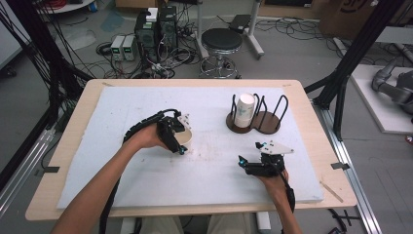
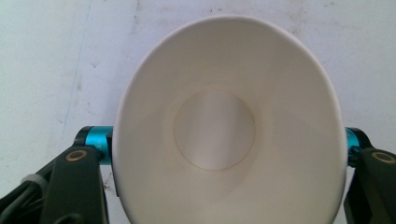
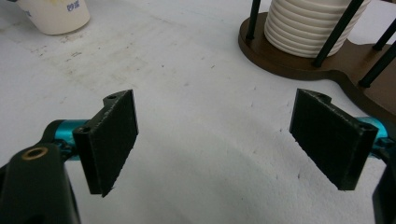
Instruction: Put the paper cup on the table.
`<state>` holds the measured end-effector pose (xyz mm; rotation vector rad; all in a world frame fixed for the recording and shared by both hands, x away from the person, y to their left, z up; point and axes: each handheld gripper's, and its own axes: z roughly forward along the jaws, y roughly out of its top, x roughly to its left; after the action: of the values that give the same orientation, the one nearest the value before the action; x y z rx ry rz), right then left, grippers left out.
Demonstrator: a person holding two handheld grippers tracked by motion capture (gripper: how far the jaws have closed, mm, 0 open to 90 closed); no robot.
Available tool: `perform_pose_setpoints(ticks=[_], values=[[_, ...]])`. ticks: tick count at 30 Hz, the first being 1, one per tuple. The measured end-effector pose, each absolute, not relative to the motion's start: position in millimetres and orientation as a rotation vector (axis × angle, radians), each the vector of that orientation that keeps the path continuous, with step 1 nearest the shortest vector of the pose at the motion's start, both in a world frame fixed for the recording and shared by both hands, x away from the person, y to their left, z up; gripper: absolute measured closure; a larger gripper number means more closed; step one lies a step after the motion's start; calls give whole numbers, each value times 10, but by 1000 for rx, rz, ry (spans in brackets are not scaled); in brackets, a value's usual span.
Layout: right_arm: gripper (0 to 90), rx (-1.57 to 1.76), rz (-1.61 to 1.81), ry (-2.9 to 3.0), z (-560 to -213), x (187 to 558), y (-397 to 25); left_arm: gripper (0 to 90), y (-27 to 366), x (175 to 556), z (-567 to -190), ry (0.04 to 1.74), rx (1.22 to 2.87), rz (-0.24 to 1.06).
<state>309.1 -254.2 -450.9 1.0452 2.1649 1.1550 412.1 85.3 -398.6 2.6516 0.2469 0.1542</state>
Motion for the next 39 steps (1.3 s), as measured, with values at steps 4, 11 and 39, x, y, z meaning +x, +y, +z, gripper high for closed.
perform_pose_setpoints(ticks=[4,11,39], values=[[158,1047,1161,2165,-4509,3093,-2547,290,839,4122,-4009,254,2632,161],[158,1058,1162,2169,-4507,3094,-2548,232,837,4133,-4049,253,2623,158],[157,1049,1177,2168,-4509,3100,-2561,196,1367,3993,-4142,349,2486,118]])
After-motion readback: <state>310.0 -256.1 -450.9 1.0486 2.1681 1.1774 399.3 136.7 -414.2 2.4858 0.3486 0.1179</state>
